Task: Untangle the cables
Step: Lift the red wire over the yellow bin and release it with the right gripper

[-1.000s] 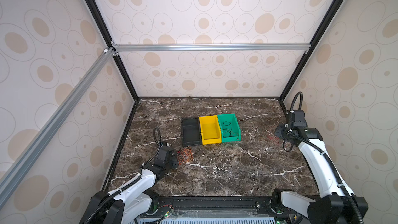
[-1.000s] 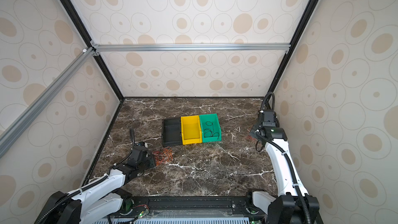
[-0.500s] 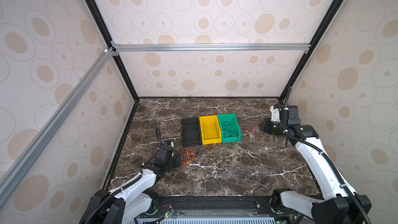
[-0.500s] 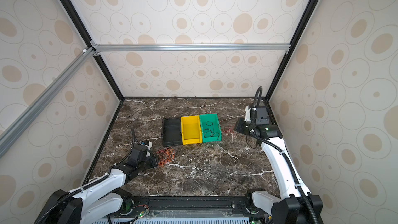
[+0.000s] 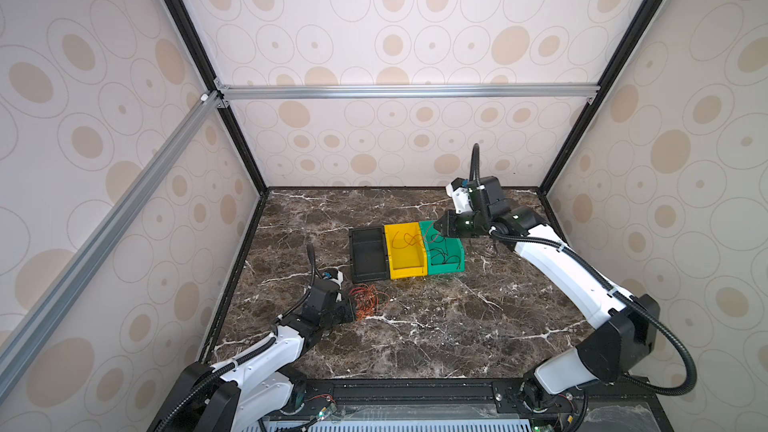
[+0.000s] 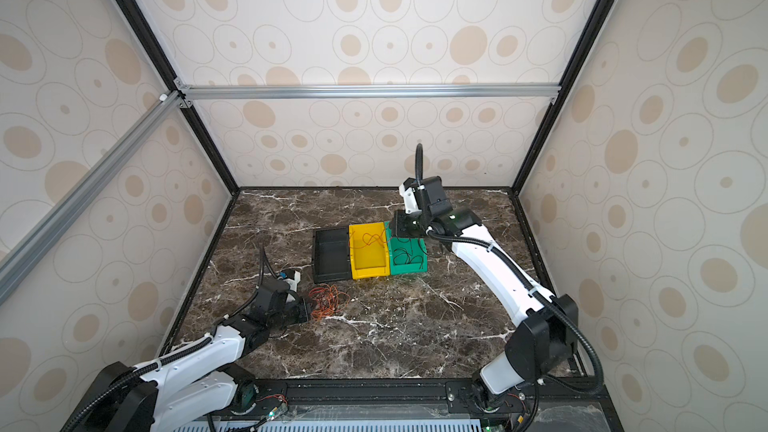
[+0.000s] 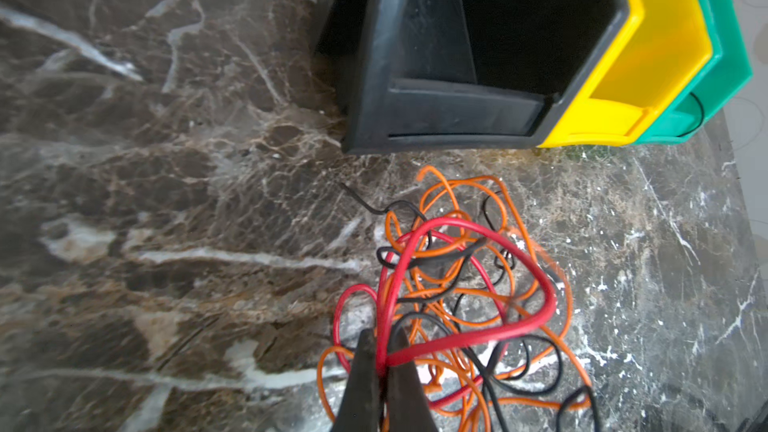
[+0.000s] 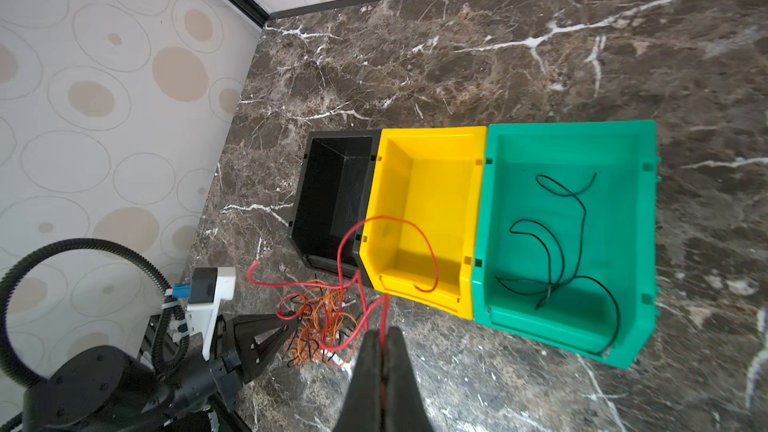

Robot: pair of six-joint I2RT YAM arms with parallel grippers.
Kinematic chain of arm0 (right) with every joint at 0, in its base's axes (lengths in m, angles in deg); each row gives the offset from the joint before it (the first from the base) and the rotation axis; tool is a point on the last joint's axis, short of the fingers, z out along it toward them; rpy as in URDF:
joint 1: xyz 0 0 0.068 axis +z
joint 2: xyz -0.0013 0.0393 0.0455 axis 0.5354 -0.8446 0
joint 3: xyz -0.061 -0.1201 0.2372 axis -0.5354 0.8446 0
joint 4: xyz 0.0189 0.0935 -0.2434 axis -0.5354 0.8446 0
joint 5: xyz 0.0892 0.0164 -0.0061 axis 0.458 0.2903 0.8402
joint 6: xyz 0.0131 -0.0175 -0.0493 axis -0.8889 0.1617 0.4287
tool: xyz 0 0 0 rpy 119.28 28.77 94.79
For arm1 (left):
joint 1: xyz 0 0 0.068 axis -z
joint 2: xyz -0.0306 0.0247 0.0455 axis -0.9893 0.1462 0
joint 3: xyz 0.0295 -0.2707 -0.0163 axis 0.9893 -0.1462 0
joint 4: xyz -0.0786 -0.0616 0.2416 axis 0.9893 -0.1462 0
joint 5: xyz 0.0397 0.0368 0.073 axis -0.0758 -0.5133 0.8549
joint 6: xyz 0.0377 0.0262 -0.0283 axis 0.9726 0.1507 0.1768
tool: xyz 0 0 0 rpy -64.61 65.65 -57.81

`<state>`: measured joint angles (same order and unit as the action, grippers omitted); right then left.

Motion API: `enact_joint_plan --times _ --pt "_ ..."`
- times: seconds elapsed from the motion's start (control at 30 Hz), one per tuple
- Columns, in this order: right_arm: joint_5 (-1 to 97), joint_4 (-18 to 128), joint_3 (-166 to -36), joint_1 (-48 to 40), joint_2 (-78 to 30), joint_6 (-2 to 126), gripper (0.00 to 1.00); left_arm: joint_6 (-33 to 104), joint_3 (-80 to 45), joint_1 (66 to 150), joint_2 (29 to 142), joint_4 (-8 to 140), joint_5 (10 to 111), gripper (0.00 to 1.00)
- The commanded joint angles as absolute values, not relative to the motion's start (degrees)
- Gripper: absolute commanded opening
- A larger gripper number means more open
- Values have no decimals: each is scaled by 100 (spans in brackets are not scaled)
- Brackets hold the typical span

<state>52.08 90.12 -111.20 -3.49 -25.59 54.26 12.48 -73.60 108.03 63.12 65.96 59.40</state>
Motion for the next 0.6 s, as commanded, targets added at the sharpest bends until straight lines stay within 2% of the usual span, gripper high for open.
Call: enact_joint_plan --times 0.0,0.17,0.33,0.57 --pt "4750 9183 -11622 -98 -2887 5658 3 1181 -7343 10864 6313 6811 5921 0" --pt "4195 9470 -12307 346 -3413 6001 3 1165 -7354 10928 6426 6937 5849 0" --pt "2838 9847 -12899 932 -3796 6663 3 1187 -7337 11021 6490 7056 5797 0" --pt "2034 9991 -13070 1043 -4093 6852 3 1183 -7319 11112 6582 7123 5813 0"
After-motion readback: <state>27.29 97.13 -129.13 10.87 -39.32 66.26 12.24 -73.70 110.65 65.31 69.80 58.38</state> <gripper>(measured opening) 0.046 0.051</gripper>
